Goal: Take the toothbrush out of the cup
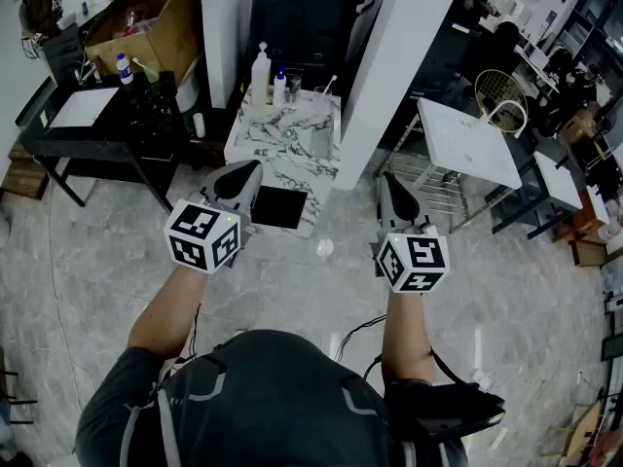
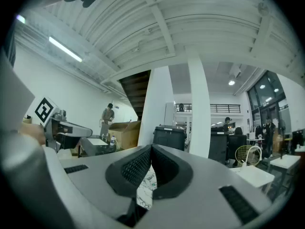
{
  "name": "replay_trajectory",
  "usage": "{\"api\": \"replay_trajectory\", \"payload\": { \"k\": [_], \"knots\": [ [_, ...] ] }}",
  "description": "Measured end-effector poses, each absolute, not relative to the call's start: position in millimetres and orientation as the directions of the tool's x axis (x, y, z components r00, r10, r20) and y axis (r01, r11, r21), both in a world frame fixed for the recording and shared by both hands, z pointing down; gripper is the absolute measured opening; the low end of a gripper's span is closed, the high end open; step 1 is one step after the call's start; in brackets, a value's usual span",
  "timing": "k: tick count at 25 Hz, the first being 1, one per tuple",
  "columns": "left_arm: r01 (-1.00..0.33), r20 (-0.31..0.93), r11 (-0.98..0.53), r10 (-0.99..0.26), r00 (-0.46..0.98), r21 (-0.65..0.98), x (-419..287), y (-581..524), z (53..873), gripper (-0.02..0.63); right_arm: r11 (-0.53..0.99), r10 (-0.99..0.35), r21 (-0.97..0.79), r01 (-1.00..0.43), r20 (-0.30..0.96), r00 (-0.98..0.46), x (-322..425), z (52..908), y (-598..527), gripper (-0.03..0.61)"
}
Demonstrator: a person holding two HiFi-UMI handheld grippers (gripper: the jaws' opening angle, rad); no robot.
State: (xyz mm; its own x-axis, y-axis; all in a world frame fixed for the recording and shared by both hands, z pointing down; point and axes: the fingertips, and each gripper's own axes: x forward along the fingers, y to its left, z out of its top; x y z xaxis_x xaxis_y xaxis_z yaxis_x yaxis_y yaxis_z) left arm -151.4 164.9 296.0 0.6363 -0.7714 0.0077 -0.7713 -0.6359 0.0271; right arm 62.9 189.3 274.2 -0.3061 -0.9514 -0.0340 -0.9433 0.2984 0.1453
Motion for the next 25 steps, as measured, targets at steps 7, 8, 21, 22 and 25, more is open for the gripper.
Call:
{"api": "replay_trajectory", "payload": {
  "k": [7, 8, 21, 22, 25],
  "knots": [
    [-0.784, -0.012, -0.621, -0.784, 0.621, 0.002, -145.8, 166.5, 287.3, 0.009, 0.303, -0.949, 0.153, -0.941, -0.038, -0.312, 67.7, 268.5, 190.9, 0.028],
    [-0.785, -0.009, -0.62, -0.785, 0.62, -0.005, -143.8, 167.3, 287.7, 0.009, 0.305, -0.949, 0.155, -0.94, -0.037, -0.314, 69.0, 268.8, 191.5, 0.028],
    [-0.788, 0.006, -0.613, -0.789, 0.614, -0.06, -101.5, 169.8, 293.9, 0.009, 0.339, -0.936, 0.135, -0.931, -0.055, -0.349, 93.7, 271.4, 201.8, 0.029],
    [-0.787, 0.007, -0.613, -0.789, 0.614, -0.062, -96.4, 169.7, 295.5, 0.009, 0.339, -0.936, 0.132, -0.931, -0.055, -0.349, 98.5, 273.3, 202.8, 0.029],
    [-0.787, 0.01, -0.613, -0.789, 0.614, -0.069, -79.4, 171.1, 299.1, 0.009, 0.347, -0.933, 0.127, -0.929, -0.06, -0.356, 113.5, 278.0, 206.4, 0.029]
  ]
}}
